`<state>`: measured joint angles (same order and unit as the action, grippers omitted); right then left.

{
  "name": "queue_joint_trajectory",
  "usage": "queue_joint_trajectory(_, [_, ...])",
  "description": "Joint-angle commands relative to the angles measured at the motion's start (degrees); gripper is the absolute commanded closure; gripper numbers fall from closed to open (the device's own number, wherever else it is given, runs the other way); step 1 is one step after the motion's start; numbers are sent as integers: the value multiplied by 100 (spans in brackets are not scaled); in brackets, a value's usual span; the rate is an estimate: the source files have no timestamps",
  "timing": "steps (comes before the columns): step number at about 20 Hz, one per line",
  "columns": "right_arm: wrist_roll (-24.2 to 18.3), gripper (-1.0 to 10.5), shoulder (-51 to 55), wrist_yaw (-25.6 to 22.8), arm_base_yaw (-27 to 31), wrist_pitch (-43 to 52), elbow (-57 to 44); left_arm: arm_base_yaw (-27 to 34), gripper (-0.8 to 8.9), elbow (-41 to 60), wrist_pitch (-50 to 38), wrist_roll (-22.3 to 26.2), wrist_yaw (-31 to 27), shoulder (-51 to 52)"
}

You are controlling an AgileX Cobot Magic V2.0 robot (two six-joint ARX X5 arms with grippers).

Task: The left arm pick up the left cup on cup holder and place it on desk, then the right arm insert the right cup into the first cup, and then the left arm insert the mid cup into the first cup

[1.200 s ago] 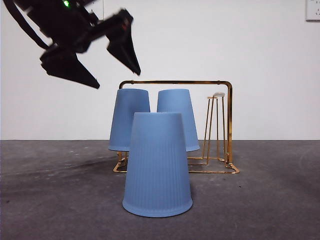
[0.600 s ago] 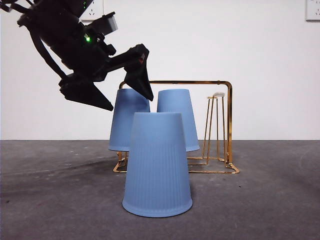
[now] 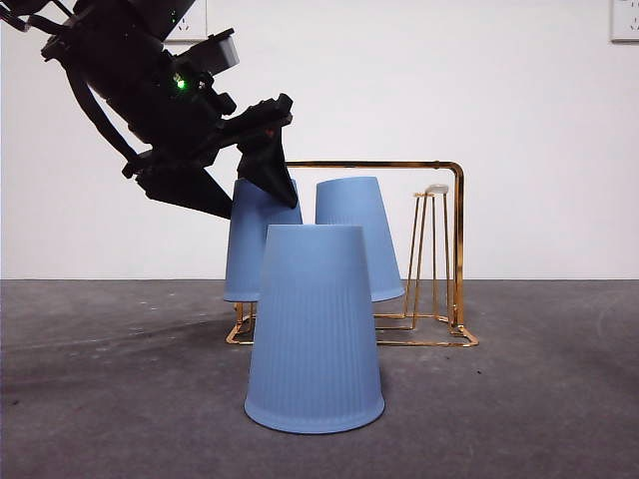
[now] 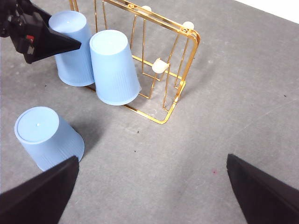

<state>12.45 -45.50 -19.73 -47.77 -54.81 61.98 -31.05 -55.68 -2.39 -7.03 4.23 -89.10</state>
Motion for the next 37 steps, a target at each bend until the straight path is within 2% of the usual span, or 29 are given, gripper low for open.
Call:
queue_joint_trajectory(1, [66, 446, -35, -24, -42, 26, 74, -48, 544, -129, -31, 7, -20, -105])
queue_joint_trajectory(16, [66, 446, -35, -26, -42, 35, 74, -48, 543, -201, 24, 87, -20, 479])
queue_joint_trajectory(27, [66, 446, -37, -22, -42, 129, 74, -48, 542, -201, 448, 162, -17, 1950])
queue_joint_trajectory(30, [66, 446, -39, -24, -42, 149, 74, -127, 542, -201, 951, 133, 186, 2426])
queue_joint_trajectory(34, [66, 446, -46, -24, -42, 232, 74, -398, 540, -201, 1578, -107, 850, 2889])
queue_joint_trajectory(37, [68, 446, -46, -24, -42, 232, 74, -695, 538, -201, 2057, -109, 962, 2918])
